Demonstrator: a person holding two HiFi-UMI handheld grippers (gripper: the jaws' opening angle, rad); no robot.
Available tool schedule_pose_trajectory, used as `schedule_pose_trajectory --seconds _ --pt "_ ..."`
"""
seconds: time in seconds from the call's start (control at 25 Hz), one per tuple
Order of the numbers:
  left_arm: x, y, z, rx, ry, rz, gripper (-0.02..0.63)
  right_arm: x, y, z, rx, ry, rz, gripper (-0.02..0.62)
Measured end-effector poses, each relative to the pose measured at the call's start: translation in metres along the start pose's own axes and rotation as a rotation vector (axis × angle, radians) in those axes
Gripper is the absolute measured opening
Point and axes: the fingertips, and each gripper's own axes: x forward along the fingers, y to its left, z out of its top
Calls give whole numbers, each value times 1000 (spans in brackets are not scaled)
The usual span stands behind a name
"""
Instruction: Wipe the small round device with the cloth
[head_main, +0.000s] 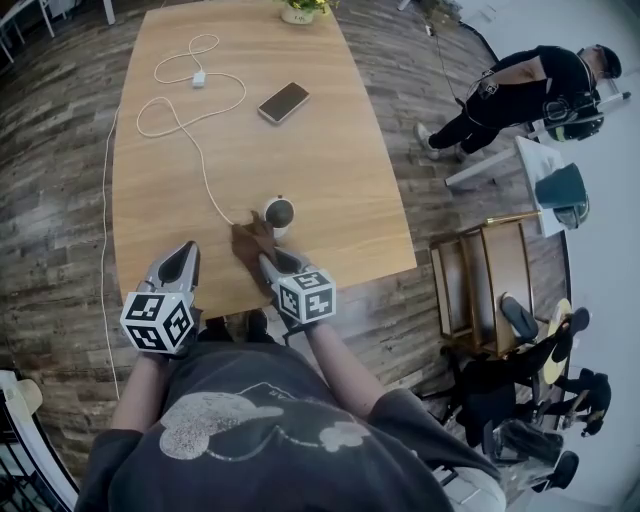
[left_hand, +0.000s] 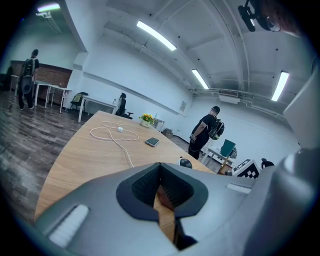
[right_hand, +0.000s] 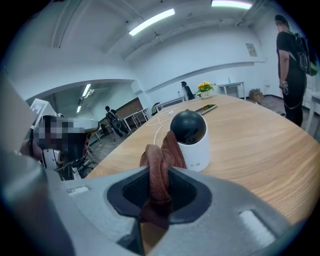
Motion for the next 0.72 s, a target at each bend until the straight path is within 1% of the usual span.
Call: schedule_pose_trajectory --seconds 0.2,0.32,0.48,0.56,0.64,0.72 --pt "5 0 -3 1 13 -15 18 -4 -3 -7 7 7 -22 77" --pt "9 -3 -2 2 14 -31 18 -14 3 4 -50 -16 -37 77" --pt "16 -4 4 10 5 -48 18 -38 23 39 -154 -131 -31 77" --pt "21 -9 7 18 0 -62 18 -54 21 56 -160 -199 -54 77" --pt "26 -15 11 29 -3 -81 18 -65 12 67 -144 -251 -87 77" --pt "31 -21 14 40 -4 -99 18 -69 -1 70 -123 -264 -117 77"
